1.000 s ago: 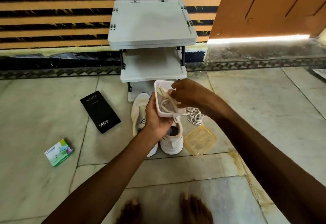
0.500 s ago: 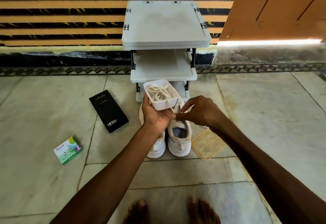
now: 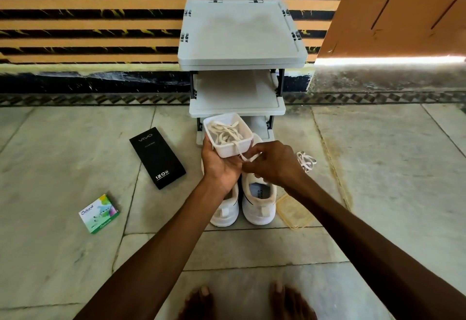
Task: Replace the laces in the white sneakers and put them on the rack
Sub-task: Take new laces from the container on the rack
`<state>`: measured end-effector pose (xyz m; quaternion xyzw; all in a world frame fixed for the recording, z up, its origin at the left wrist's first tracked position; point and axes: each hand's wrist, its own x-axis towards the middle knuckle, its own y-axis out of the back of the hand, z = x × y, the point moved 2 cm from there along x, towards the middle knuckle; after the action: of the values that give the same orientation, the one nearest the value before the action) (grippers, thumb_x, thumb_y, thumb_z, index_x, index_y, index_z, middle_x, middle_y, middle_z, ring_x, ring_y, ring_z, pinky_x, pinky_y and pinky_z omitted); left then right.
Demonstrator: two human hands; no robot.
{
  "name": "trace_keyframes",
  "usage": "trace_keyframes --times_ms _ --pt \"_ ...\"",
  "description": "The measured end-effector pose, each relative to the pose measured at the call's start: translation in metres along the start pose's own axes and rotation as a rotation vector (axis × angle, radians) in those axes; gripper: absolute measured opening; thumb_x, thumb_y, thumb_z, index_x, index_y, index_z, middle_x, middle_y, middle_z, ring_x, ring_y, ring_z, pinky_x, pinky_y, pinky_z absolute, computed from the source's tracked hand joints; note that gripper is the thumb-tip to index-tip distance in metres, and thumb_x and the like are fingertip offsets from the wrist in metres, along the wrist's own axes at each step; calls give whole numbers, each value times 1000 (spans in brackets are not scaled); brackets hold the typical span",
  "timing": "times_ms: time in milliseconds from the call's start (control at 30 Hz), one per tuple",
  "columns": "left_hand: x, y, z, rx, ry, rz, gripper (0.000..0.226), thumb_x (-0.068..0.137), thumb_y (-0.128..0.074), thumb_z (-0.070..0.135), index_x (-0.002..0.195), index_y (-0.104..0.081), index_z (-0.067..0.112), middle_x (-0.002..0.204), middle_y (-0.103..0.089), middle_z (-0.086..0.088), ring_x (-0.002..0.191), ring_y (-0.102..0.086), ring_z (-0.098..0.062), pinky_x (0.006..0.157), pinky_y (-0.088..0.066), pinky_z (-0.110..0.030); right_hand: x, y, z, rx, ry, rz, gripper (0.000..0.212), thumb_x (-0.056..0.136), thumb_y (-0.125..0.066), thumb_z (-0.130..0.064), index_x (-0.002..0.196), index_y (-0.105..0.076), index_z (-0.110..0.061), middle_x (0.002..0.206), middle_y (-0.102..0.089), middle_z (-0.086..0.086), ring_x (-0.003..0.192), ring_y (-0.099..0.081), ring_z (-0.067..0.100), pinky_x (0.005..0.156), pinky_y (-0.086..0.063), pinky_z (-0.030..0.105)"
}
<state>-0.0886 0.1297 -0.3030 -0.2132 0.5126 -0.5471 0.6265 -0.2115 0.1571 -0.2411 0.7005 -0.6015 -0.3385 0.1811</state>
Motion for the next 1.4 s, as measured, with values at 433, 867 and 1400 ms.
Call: trace_keyframes --times_ms 433,867,1400 --pt "-8 0 6 123 25 -155 57 100 -32 50 134 -52 8 110 -66 -11 93 -62 -24 75 -52 -33 -1 33 -21 136 233 150 34 98 -57 -36 73 -74 -18 58 -65 -7 48 -57 1 56 -47 20" --pt "-14 2 -4 128 156 -153 51 101 -36 47 137 -52 15 124 -64 -12 108 -64 -28 79 -57 -42 21 28 -10 0 281 308 19 84 -74 -37 74 -74 -20 67 -68 -10 60 -61 1 57 -46 21" --pt "-11 15 -26 167 284 -144 54 101 -38 47 145 -44 17 143 -52 -12 132 -49 -34 102 -44 -53 0 -16 166 -518 -559 -40 124 51 -91 -54 144 -19 -14 143 -34 12 133 -31 40 99 -37 55"
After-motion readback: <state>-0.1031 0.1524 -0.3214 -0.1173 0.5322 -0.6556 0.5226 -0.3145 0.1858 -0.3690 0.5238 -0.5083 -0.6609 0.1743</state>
